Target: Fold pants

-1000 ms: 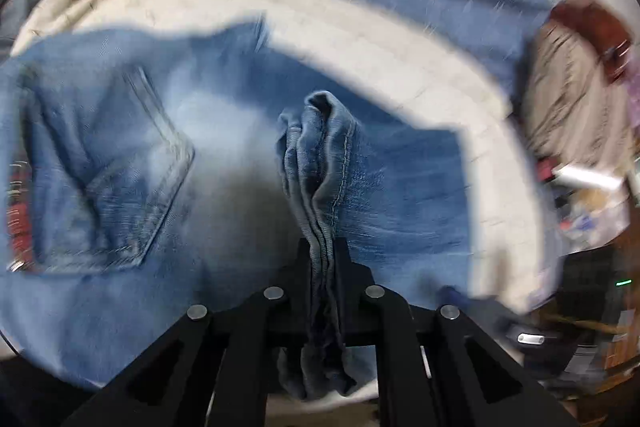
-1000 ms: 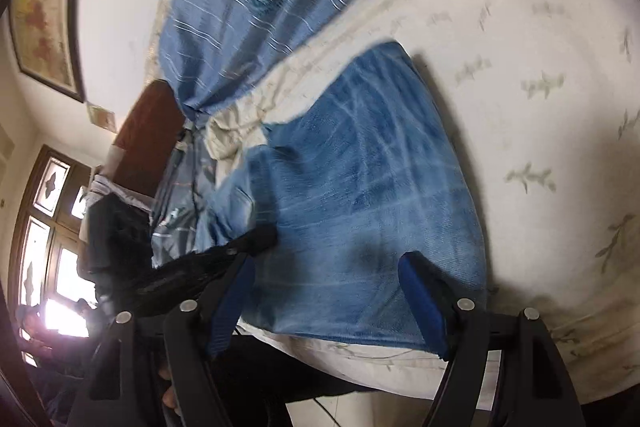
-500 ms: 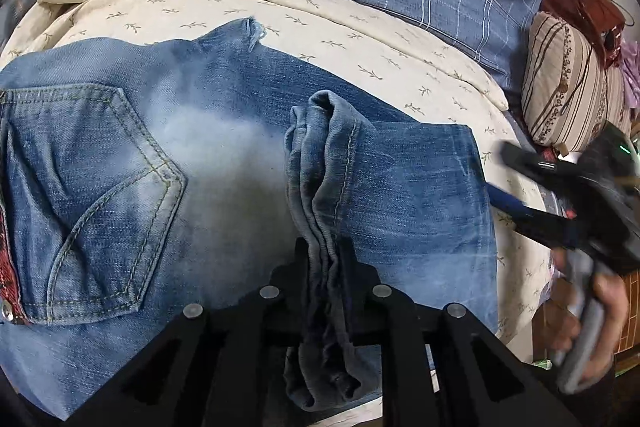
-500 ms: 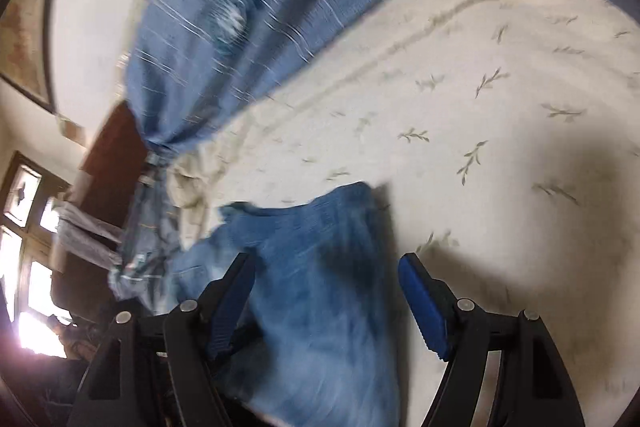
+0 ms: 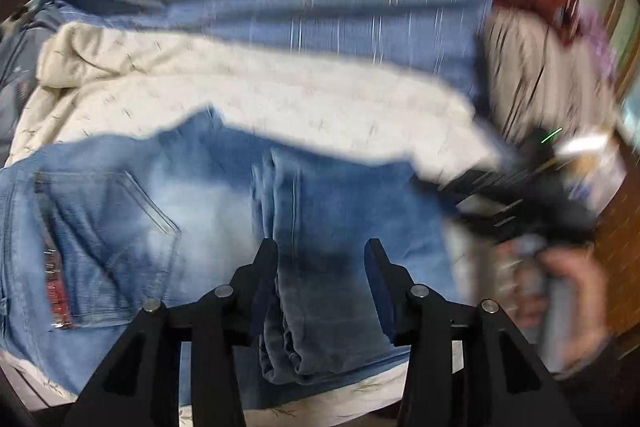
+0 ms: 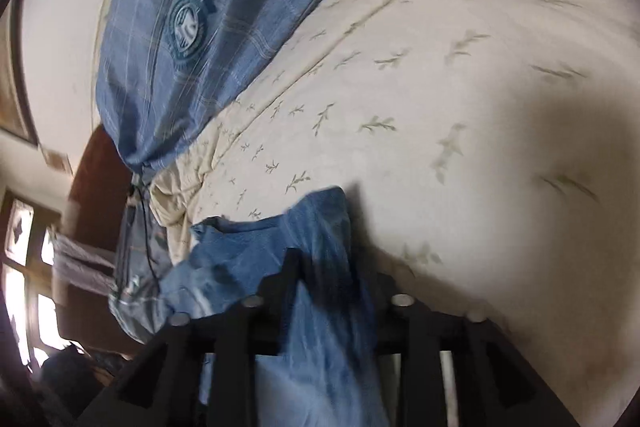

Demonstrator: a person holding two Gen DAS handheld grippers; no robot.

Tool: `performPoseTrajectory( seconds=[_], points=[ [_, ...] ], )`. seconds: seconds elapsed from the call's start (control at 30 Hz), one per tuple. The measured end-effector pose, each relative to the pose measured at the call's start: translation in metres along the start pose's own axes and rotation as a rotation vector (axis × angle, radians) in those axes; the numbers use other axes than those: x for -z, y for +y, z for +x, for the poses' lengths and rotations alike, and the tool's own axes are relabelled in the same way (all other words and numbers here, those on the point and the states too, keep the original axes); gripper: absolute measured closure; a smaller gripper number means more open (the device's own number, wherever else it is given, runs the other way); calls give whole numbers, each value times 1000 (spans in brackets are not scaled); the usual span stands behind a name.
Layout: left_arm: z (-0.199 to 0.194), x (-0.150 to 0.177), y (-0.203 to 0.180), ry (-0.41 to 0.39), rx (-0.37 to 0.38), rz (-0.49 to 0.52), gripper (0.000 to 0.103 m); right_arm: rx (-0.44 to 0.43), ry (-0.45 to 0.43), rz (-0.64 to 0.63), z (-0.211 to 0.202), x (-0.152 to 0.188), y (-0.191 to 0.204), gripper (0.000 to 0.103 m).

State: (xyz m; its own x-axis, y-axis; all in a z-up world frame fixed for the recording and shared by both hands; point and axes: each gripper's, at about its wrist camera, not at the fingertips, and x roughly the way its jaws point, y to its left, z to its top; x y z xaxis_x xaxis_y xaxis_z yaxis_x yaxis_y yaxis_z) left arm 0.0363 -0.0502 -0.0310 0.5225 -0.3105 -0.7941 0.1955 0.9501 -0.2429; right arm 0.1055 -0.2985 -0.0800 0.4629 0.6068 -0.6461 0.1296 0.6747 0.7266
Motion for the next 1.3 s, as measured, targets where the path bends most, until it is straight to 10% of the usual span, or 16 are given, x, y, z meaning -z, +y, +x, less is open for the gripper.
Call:
performPoseTrajectory(
  seconds=[0.07, 0.2, 0.3, 0.4, 0.9, 1.3],
  points=[
    [31, 8, 6, 115, -47, -23, 60, -24, -36, -21, -21, 11, 4, 65],
    [33, 17, 5, 56, -95, 32, 58, -212, 53, -37, -41, 50, 10, 65],
    [36, 17, 12, 57, -77, 4, 57, -185, 181, -15, -25, 76, -3, 66],
    [36, 18, 16, 62, -63, 1, 57, -128, 195, 60, -16, 87, -30, 92],
    [25, 27, 14, 63, -90, 22, 55, -36, 127, -65, -35, 88, 3, 74],
    [28, 30, 11, 50, -84, 53, 49, -4, 112, -46, 7, 27, 17, 52]
  ],
)
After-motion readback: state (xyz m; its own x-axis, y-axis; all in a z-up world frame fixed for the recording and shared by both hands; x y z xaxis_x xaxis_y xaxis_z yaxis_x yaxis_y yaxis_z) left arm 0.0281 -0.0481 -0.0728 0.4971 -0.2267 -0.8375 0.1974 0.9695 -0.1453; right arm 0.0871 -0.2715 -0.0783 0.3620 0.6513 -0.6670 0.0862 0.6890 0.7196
